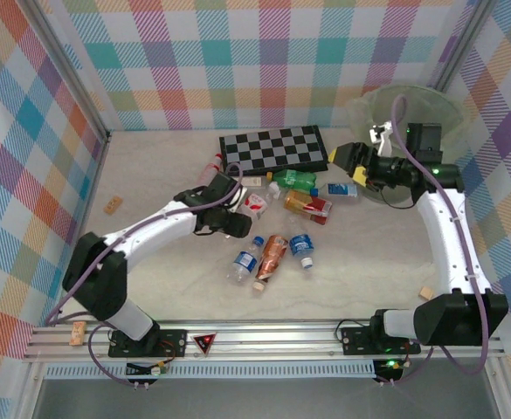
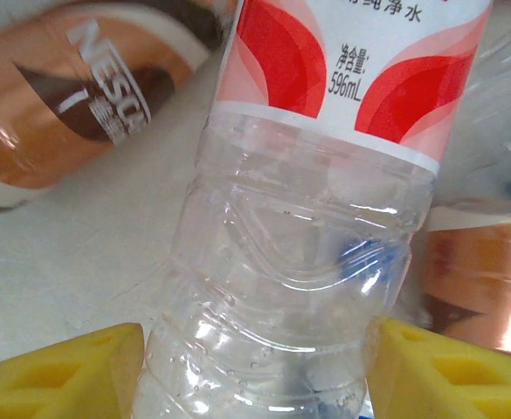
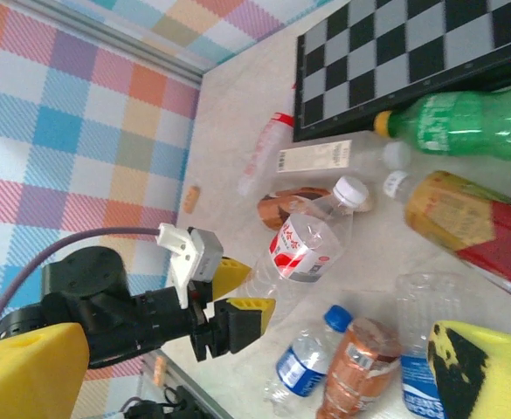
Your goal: Put the plastic bottles in the bin
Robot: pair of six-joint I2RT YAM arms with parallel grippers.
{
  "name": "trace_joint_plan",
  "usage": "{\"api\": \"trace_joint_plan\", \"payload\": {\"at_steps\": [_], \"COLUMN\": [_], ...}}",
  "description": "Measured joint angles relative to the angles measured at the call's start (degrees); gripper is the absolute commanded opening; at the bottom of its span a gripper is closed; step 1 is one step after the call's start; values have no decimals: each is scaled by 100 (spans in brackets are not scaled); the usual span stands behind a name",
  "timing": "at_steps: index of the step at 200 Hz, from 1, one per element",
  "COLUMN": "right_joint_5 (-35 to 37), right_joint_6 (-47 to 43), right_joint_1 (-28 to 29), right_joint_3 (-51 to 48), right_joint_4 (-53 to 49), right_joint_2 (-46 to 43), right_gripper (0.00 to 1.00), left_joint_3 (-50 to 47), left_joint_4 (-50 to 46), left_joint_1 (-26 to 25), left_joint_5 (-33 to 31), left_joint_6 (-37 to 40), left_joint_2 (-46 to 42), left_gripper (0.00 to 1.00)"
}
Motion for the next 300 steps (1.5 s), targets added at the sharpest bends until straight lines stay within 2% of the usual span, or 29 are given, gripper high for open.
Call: {"api": "trace_joint_plan", "payload": {"at_steps": [42, 78, 123, 145, 173, 209, 253, 263, 282, 300], "right_joint_5": [9, 164, 208, 260, 310, 330, 350, 372, 459, 595], "right_joint_6": [807, 1307, 1639, 1709, 1746, 1749, 1714, 1698, 1604, 1453], "right_joint_1": [807, 1567, 2022, 2155, 2269, 2323, 2337, 2339, 2337, 2334], "right_joint_3": [-483, -529, -522, -501, -483, -461, -328, -284, -149, 81], "right_joint_4": [1060, 1978, 2653, 2728, 2796, 2852, 2800, 2754, 2662, 2500], "right_joint_2": [151, 758, 1572, 1801, 1945, 2013, 2057, 2059, 2074, 2090], "right_gripper": [99, 99, 100, 95, 79, 66, 58, 57, 56, 56], "left_joint_3": [-7, -219, -431, -505, -518, -533, -533, -533, -533, -533], "left_joint_4": [192, 621, 997, 1093, 1163, 1222, 1263, 1287, 1333, 1344], "left_joint_1": [-2, -2, -2, -2, -2, -2, 0, 0, -2, -4], "left_joint_5": [234, 553, 892, 977, 984, 1003, 997, 997, 1025, 1091], "left_joint_6": [-245, -632, -979, -1058, -1119, -1176, -1182, -1185, -1196, -1189], "left_joint_2": [-761, -1228, -1364, -1377, -1377, -1377, -1370, -1370, -1370, -1373], "left_gripper": [65, 66, 66, 66, 66, 66, 67, 70, 91, 100]}}
